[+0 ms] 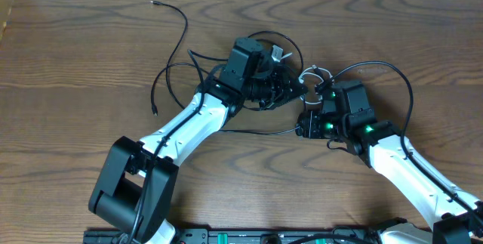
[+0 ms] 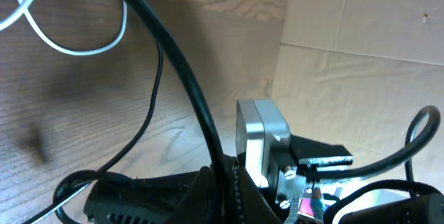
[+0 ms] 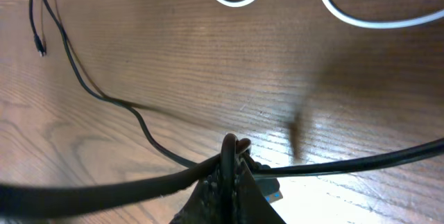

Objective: Untangle cables

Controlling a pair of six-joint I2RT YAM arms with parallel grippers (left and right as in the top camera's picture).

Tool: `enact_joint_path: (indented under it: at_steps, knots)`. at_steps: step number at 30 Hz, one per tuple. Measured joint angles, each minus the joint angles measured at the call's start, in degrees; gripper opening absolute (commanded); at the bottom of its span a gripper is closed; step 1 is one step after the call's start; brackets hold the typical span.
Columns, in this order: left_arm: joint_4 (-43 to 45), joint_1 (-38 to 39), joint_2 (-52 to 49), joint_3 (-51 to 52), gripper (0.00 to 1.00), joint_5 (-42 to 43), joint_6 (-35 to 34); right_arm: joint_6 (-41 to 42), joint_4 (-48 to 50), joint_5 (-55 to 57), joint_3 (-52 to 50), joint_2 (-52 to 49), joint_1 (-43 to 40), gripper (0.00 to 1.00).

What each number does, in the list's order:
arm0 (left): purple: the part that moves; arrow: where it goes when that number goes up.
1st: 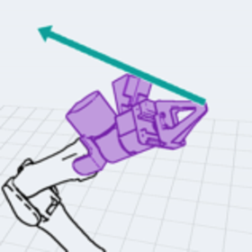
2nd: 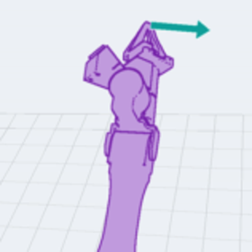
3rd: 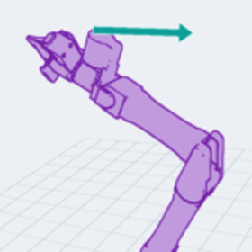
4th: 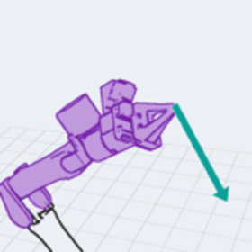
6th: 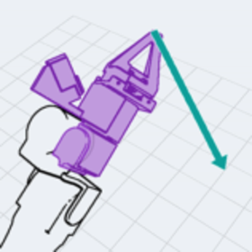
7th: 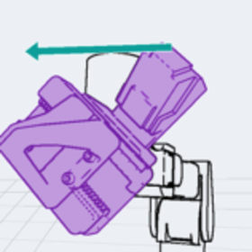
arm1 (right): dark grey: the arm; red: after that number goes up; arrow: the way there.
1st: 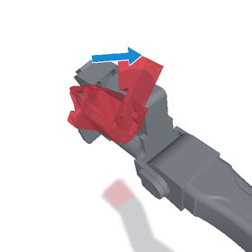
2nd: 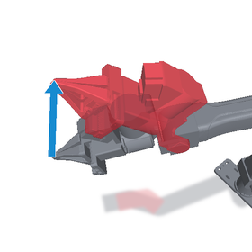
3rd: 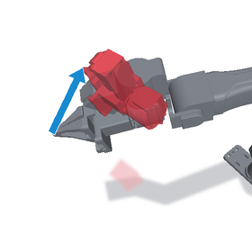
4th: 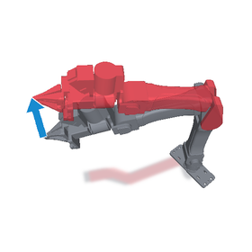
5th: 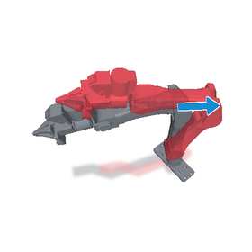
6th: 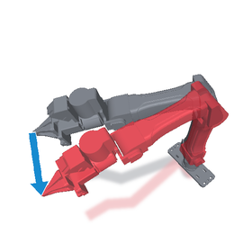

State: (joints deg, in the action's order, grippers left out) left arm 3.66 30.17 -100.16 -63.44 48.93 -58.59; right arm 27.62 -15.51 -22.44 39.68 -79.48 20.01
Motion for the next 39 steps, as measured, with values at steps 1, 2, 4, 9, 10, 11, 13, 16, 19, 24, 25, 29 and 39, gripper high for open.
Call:
enact_joint_path:
  at_steps: [1, 2, 4, 9, 10, 11, 13, 16, 19, 24, 25, 29, 39]
  knots:
    - [0.00, 0.00, 0.00, 0.00, 0.07, 0.24, -0.04, 0.02, 0.42, -0.02, 0.00, 0.00, 0.00, 0.01]
    - [-0.02, 0.00, 0.00, 0.00, 0.07, 0.35, -0.07, 0.07, 0.98, -0.04, 0.00, 0.00, 0.00, 0.01]
    - [-0.74, 0.00, 0.00, 0.00, 0.07, 0.50, 0.11, 0.35, 3.39, -0.09, -0.07, 0.00, 0.00, 0.01]
    - [-10.97, 0.07, 0.46, -0.52, 0.07, -2.21, 3.63, 0.70, 11.69, -2.25, -0.87, 0.00, 0.00, 0.01]
    - [-14.64, 0.15, 0.66, -0.61, 0.07, -3.72, 4.94, 0.68, 13.18, -2.67, -0.92, 0.04, 0.00, 0.01]
    - [-17.62, 0.22, 0.74, -0.79, 0.07, -5.22, 6.03, 0.68, 14.73, -3.06, -0.98, 0.26, -0.20, 0.01]
    - [-21.62, 0.35, 0.83, -0.79, 0.07, -8.04, 7.69, 0.68, 16.44, -3.80, -1.01, 0.92, -0.55, 0.01]
    - [-23.76, 0.70, 0.81, -0.74, 0.07, -11.02, 9.97, 0.70, 18.62, -5.31, -0.98, 3.37, -0.57, 0.01]
    - [-24.28, 0.81, 0.81, -0.76, 0.08, -12.33, 11.08, 1.60, 19.52, -6.03, -0.98, 4.96, -1.14, 0.01]
    - [-24.30, 0.68, 0.81, -0.76, 0.07, -14.27, 12.57, 3.02, 18.45, -6.05, -0.96, 5.20, -2.16, 0.01]
    - [-24.33, 0.48, 0.81, -0.74, 0.07, -14.88, 12.83, 3.45, 16.61, -6.05, -0.85, 5.20, -2.56, 0.01]
    - [-23.96, -2.54, 0.81, -0.76, 0.07, -17.73, 13.66, 3.45, 5.62, -3.87, -0.74, 5.25, -4.66, 0.01]
    - [-22.40, -10.64, 1.60, -0.74, 0.07, -19.06, 13.97, 6.51, -12.46, 11.21, -0.44, 5.25, -8.92, 0.17]
